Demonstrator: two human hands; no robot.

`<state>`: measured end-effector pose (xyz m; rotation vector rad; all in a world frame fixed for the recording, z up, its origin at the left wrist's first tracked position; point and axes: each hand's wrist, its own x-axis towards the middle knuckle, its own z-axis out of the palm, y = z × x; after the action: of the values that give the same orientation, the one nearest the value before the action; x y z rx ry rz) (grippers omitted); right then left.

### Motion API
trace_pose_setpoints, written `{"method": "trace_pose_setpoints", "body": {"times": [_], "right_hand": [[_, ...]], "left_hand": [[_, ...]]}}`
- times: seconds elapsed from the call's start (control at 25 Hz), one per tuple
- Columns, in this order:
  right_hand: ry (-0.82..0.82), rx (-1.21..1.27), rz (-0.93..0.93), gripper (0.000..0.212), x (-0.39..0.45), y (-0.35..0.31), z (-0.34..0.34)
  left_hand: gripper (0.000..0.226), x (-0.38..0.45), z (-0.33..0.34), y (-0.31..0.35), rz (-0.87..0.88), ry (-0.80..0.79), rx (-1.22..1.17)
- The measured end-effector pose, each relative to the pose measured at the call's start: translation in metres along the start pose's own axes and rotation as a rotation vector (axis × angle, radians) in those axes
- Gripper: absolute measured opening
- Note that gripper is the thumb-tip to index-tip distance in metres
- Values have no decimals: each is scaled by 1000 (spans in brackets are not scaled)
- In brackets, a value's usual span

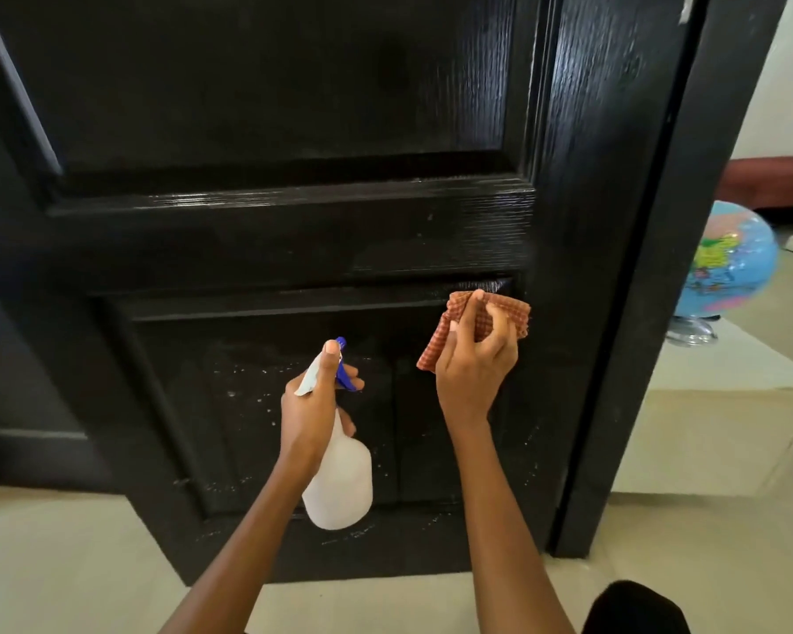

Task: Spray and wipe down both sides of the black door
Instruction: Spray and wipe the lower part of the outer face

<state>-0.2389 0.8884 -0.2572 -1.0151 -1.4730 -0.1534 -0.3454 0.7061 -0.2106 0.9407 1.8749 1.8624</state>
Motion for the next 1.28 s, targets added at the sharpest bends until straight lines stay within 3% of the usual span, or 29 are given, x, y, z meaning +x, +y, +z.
{"method": "trace_pose_setpoints", "body": {"times": [0.2, 0.36, 0.4, 0.52, 0.68, 0.8, 0.96, 1.08, 1.16, 1.28], "right_hand": [[-49, 126, 7, 55, -13, -4, 0], [-325, 22, -528, 65, -39, 26, 19], [-355, -1, -578, 68, -36, 42, 17], [-282, -38, -456, 64, -22, 72, 3], [-204, -5, -283, 60, 14, 55, 0], [-263, -6, -199, 64, -8, 59, 7], [-436, -58, -219, 66, -117, 128, 1], [-533, -79, -124, 67, -164, 146, -4], [-546, -80, -78, 67, -159, 134, -3], [-453, -68, -152, 66, -101, 109, -2]], "left_hand": [[60, 0, -5, -14, -28, -1, 55], [62, 0, 2, -24, -37, -2, 28], [62, -1, 5, -25, -38, -5, 16], [60, -4, 18, -24, -55, -41, -1], [59, -6, 37, -23, -52, -70, 8], [58, -8, 53, -31, -73, -75, 26], [59, -16, 67, -39, -77, -80, 44], [58, -24, 69, -42, -87, -88, 74], [59, -29, 70, -42, -89, -90, 86], [58, -31, 75, -36, -62, -98, 82]]}}
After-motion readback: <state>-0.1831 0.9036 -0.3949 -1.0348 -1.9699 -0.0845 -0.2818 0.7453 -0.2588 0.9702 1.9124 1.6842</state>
